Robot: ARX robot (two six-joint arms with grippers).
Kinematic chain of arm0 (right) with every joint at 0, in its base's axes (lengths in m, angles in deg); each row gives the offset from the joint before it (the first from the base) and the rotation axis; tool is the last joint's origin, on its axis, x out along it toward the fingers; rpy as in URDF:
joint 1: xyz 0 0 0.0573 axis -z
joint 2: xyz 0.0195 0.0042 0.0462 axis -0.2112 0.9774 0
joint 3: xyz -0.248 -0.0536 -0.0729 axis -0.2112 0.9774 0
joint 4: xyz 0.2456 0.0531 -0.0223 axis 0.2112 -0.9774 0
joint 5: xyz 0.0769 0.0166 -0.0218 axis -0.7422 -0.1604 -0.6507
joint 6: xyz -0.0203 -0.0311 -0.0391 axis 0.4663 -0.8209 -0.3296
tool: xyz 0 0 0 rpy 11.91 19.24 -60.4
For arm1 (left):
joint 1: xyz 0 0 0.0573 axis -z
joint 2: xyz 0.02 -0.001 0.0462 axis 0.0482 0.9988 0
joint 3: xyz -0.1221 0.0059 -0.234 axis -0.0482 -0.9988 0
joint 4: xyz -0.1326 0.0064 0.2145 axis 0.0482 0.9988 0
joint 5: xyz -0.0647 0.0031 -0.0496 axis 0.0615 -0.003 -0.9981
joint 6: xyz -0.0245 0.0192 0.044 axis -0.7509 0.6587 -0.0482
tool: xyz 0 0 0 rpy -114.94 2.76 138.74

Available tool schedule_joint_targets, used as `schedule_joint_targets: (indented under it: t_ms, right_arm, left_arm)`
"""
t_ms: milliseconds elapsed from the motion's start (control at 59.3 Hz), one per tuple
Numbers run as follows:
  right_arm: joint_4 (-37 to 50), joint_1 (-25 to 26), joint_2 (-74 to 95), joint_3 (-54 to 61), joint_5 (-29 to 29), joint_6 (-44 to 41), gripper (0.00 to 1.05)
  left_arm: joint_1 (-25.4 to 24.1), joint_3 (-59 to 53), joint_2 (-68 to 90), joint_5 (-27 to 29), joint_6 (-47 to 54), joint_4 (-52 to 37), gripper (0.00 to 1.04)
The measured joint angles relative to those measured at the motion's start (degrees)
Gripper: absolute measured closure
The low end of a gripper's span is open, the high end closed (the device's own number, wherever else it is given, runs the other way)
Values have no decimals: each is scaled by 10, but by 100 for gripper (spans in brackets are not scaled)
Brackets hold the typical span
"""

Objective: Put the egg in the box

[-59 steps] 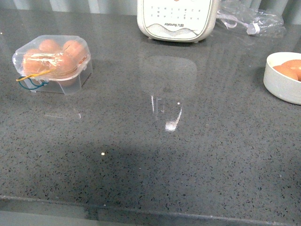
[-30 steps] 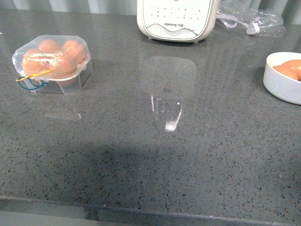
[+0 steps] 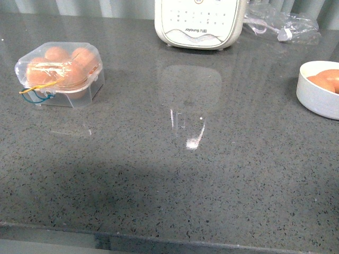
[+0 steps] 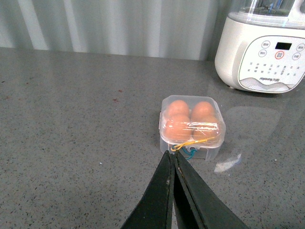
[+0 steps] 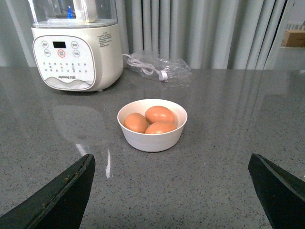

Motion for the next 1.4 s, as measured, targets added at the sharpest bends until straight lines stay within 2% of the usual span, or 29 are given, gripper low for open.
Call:
schedule_joint_targets:
  t_ms: [928, 995, 1062, 1400]
  right_arm:
    - [0, 0, 0, 0, 0, 0, 7]
    - [0, 0, 0, 0, 0, 0, 7]
    - [0, 0, 0, 0, 0, 0, 7]
    - [0, 0, 0, 0, 0, 0, 7]
  left_arm:
    - [0, -60, -162, 0, -1, 84, 101]
    - [0, -60, -214, 0, -1, 154, 101]
    - [0, -60, -247, 0, -1, 180, 101]
    - [0, -60, -258, 0, -1, 183, 101]
